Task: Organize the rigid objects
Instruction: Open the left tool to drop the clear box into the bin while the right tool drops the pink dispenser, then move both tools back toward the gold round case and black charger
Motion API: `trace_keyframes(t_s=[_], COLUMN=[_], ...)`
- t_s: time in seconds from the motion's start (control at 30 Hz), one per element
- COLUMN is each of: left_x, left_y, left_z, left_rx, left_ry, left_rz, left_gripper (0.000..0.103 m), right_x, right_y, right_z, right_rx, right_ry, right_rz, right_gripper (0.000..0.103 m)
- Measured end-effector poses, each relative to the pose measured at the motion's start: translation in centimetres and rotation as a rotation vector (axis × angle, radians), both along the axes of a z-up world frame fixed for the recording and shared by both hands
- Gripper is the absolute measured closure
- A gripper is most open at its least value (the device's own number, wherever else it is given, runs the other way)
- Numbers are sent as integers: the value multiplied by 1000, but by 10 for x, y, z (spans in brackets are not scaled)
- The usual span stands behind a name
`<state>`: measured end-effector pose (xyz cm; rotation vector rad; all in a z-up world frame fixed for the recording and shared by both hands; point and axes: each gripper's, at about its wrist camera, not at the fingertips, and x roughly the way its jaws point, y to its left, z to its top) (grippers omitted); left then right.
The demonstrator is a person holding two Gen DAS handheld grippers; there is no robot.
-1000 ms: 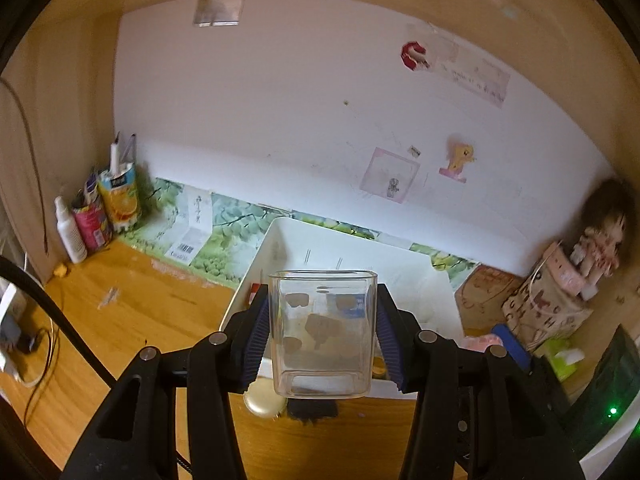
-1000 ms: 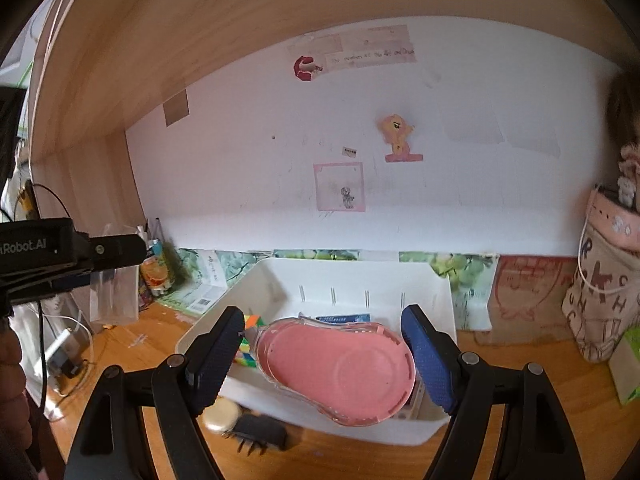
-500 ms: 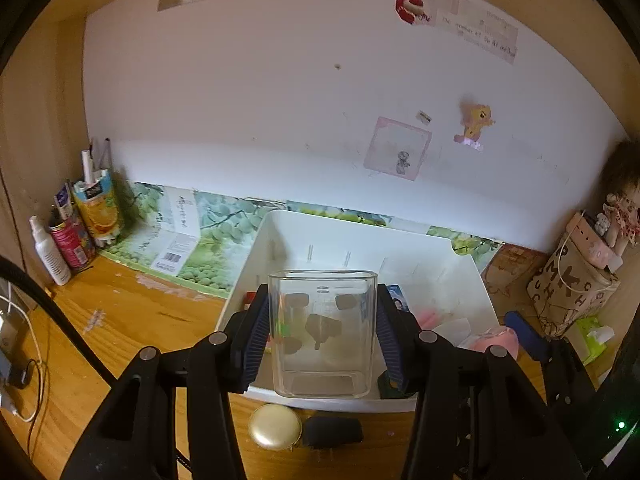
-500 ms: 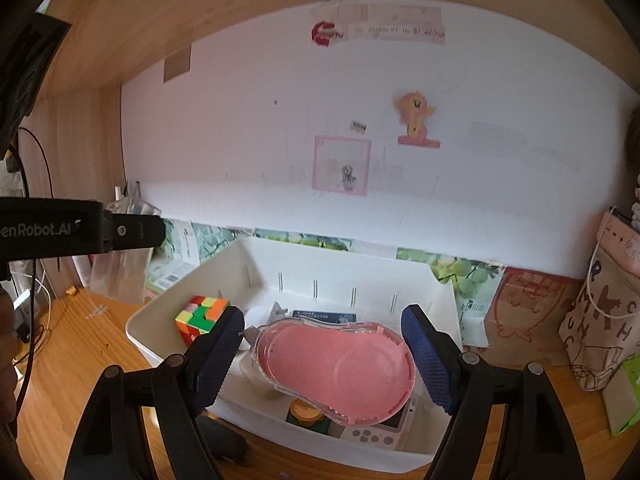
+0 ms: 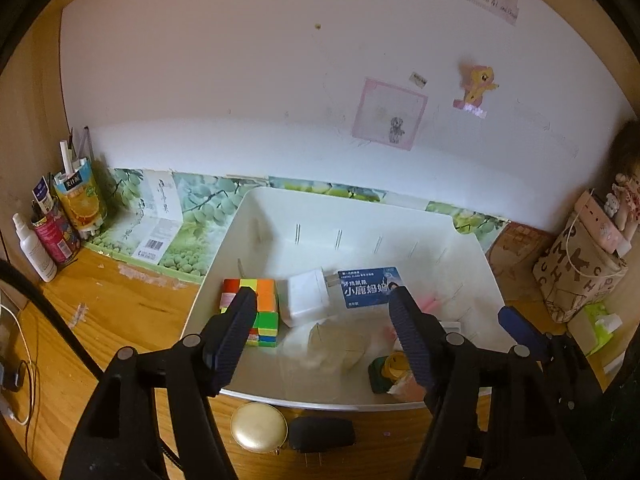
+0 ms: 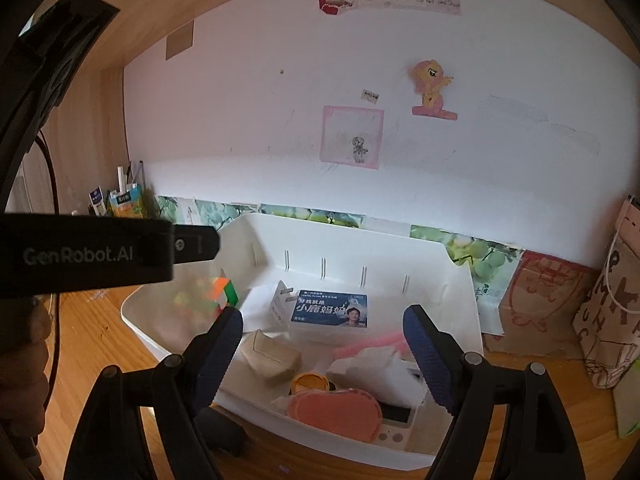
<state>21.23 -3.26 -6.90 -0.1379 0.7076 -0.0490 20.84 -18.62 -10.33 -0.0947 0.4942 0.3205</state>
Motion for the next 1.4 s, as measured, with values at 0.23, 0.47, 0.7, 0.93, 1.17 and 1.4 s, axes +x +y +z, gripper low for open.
trace_keyframes(t_s=[0.23, 0.47, 0.7, 0.93, 1.17, 1.4], left_x=[-10, -36, -67, -109, -157, -203], left_y=[3, 10, 18, 35, 74, 106], left_z=[12, 37, 61, 86, 101, 88], left_rx=[-3, -17, -33, -9, -49, -83], left_ry=[-16, -73, -117, -156, -163, -118], left_rz=[-4, 8, 41, 137, 263, 419], left_gripper=[26, 26, 26, 23, 21, 21], right_x=[-6, -26, -52, -79, -100, -110], right_y=[-4, -8, -17, -31, -42, -47], right_z=[9, 33, 63, 88, 98, 92], right_rx=[1, -10, -24, -34, -20, 27], right_ry=[-5, -59, -118, -162, -197, -143], right_rz=[-22, -37, -54, -57, -30, 33], right_gripper=[19, 16, 16, 16, 16, 16])
